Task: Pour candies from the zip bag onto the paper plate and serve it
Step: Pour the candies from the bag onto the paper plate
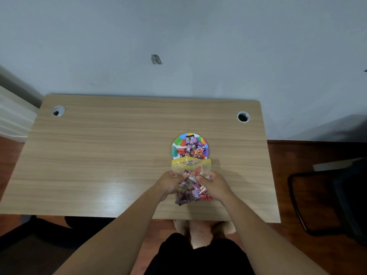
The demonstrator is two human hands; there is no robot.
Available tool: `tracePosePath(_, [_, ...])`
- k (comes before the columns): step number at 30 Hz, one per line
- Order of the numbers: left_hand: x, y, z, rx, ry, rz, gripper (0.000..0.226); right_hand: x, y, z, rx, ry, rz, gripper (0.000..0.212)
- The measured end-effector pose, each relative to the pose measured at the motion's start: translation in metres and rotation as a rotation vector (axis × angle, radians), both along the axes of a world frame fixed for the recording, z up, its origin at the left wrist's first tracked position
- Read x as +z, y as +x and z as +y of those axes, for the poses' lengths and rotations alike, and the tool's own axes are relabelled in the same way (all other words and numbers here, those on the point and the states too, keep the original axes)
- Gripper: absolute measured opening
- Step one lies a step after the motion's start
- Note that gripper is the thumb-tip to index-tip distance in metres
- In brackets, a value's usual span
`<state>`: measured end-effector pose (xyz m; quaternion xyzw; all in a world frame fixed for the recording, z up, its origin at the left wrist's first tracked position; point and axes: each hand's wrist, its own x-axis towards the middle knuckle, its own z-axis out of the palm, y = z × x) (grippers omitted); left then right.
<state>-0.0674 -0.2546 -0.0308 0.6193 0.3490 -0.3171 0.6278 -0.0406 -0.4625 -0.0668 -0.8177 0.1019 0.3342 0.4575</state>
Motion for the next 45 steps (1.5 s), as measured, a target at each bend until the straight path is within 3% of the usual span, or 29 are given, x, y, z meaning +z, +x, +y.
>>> tracePosePath(5, [-0.005, -0.001, 0.000, 0.046, 0.003, -0.009, 0.013, 0.005, 0.000, 0.001, -0.012, 0.006, -0.008, 0.031])
tracePosePath(9, [-0.005, 0.000, 0.002, 0.056, -0.004, -0.025, 0.018, 0.000, -0.001, -0.002, -0.019, 0.029, 0.004, 0.055])
tracePosePath(14, [-0.007, 0.000, 0.000, 0.047, 0.041, -0.012, 0.029, -0.001, -0.001, -0.001, -0.038, 0.036, -0.006, 0.022])
tracePosePath(22, [-0.008, -0.001, 0.000, 0.053, 0.048, -0.026, 0.026, -0.001, -0.004, -0.002, -0.045, 0.075, -0.007, 0.022])
tracePosePath(25, [-0.008, -0.002, 0.002, 0.056, 0.007, -0.034, 0.028, 0.000, -0.004, -0.002, -0.044, 0.098, -0.001, 0.008])
tracePosePath(31, [-0.001, -0.003, 0.001, 0.068, -0.072, 0.008, 0.018, 0.003, -0.005, -0.002, -0.079, 0.112, -0.011, 0.021])
tracePosePath(45, [0.002, -0.007, 0.004, 0.062, -0.215, -0.038, 0.045, 0.006, -0.005, -0.003, -0.102, 0.170, 0.026, 0.027])
